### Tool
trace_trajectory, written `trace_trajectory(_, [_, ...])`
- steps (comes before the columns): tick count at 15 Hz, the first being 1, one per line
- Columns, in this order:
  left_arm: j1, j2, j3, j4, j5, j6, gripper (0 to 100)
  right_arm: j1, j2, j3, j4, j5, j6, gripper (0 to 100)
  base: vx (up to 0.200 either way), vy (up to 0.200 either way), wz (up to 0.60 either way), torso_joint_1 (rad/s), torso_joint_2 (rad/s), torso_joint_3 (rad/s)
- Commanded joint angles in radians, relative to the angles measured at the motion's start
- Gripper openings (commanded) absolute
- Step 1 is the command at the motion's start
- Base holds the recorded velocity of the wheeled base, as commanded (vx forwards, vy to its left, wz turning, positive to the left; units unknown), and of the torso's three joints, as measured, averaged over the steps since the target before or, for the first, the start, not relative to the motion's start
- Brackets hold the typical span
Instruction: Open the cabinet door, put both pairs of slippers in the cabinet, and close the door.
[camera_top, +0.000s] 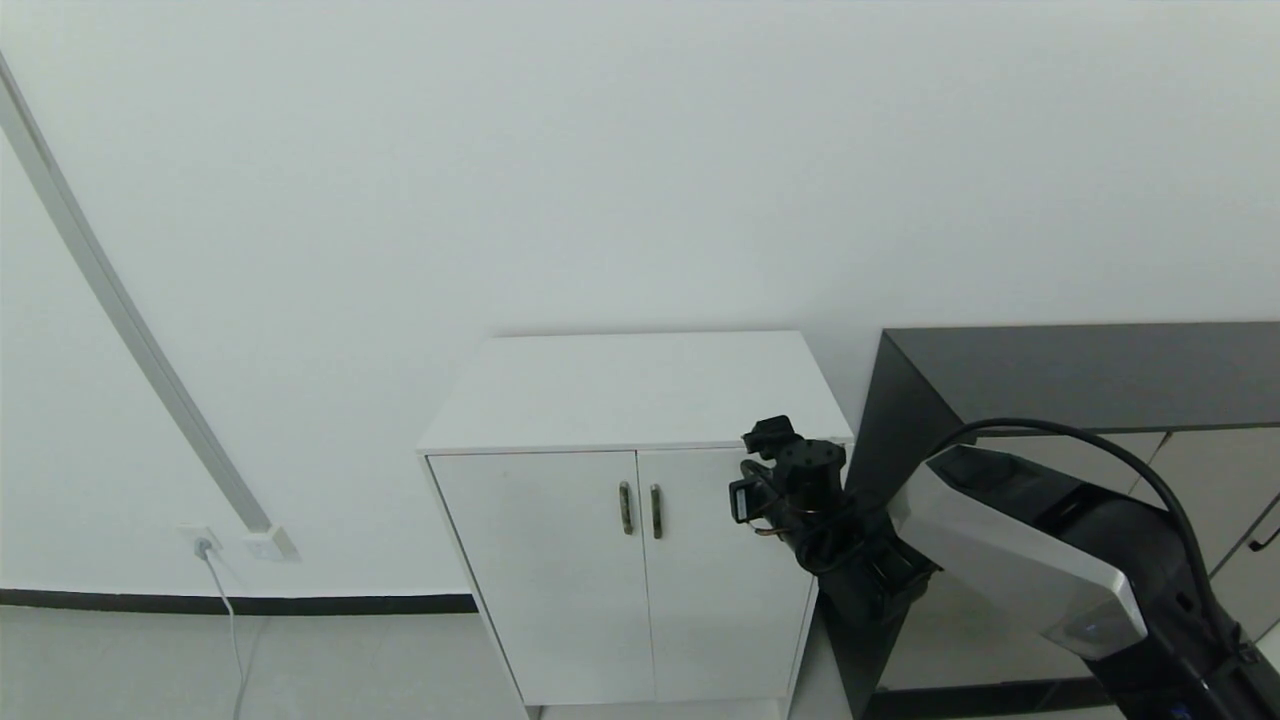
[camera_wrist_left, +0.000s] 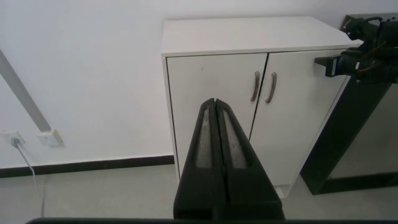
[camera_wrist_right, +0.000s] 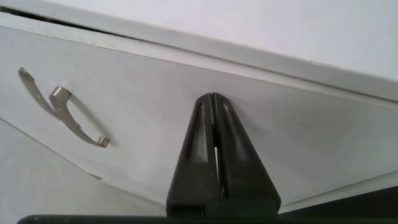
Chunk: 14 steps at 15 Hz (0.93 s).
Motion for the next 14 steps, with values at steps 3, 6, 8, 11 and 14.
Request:
trace_trajectory(3, [0.0, 0.0, 0.0, 0.0, 0.0, 0.0, 0, -0.003, 0.001, -0.004, -0.002, 0.006, 0.0, 0, 0.0, 0.0, 0.0, 0.0, 0.0, 0.0])
trace_trajectory(6, [0.0, 0.0, 0.0, 0.0, 0.0, 0.0, 0, -0.004, 0.0, -0.006, -0.002, 0.006, 0.0, 0, 0.0, 0.0, 0.0, 0.0, 0.0, 0.0])
trace_trajectory(8, [0.0, 0.0, 0.0, 0.0, 0.0, 0.0, 0, -0.004, 0.0, -0.006, -0.002, 0.006, 0.0, 0, 0.0, 0.0, 0.0, 0.0, 0.0, 0.0])
trace_trajectory(11, [0.0, 0.0, 0.0, 0.0, 0.0, 0.0, 0, -0.006, 0.0, -0.007, -0.002, 0.008, 0.0, 0, 0.0, 0.0, 0.0, 0.0, 0.0, 0.0])
trace_trajectory(14, [0.0, 0.0, 0.0, 0.0, 0.0, 0.0, 0, -0.009, 0.0, -0.01, -0.002, 0.008, 0.0, 0, 0.0, 0.0, 0.0, 0.0, 0.0, 0.0])
